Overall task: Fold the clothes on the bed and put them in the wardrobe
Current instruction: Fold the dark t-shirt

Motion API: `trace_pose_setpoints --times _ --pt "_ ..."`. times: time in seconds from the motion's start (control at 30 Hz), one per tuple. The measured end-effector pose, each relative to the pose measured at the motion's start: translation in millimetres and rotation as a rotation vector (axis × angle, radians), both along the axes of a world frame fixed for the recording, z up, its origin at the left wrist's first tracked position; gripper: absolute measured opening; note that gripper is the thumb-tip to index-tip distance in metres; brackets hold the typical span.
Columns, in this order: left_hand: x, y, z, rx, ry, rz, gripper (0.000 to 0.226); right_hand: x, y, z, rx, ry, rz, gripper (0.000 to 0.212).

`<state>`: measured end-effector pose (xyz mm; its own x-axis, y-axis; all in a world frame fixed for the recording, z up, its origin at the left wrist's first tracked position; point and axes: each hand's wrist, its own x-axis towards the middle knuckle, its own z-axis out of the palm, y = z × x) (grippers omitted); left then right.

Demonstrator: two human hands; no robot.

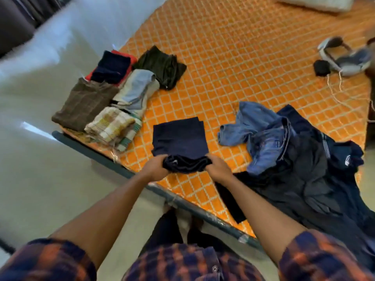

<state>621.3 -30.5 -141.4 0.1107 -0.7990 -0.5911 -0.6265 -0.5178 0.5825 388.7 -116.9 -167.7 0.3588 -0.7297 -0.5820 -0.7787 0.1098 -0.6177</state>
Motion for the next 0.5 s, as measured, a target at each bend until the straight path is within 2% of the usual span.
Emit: trace_pose_setpoints --times 0.1,0.2,0.27,0.4,0.5 --pt "-2 31 -54 0.203 0.11 -0.008 0.034 -14 45 -35 0.206 0.095 -0.02 0.03" --pt "9 31 -85 0.274 0.237 0.143 0.025 -7 48 -56 0.262 0.082 -0.121 0.023" --pt "21 15 -95 0.247 0.261 0.182 0.024 8 28 -65 0.207 0.062 -0.19 0.008" --pt "53 -42 -123 0.141 0.254 0.268 0.032 48 -32 -95 0.061 0.018 -0.322 0.013" --pt "64 -77 -152 0.054 0.169 0.297 0.036 70 -71 -125 0.004 0.04 -0.39 0.021"
